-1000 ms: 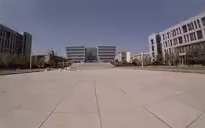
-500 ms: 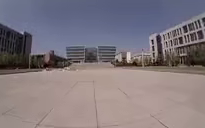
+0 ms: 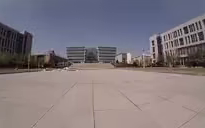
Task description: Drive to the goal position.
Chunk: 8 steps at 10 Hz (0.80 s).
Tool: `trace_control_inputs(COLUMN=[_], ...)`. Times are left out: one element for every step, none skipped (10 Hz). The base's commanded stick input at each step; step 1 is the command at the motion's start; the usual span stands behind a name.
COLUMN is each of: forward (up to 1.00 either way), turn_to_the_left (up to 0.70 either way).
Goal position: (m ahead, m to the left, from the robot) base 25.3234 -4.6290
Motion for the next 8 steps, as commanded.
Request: trace_control_inputs(forward=[0.7,0.7,0.7,0.7,0.7,0.7,0.7,0.7], turn_to_the_left=[0.0,0.0,0.0,0.0,0.0,0.0,0.0,0.0])
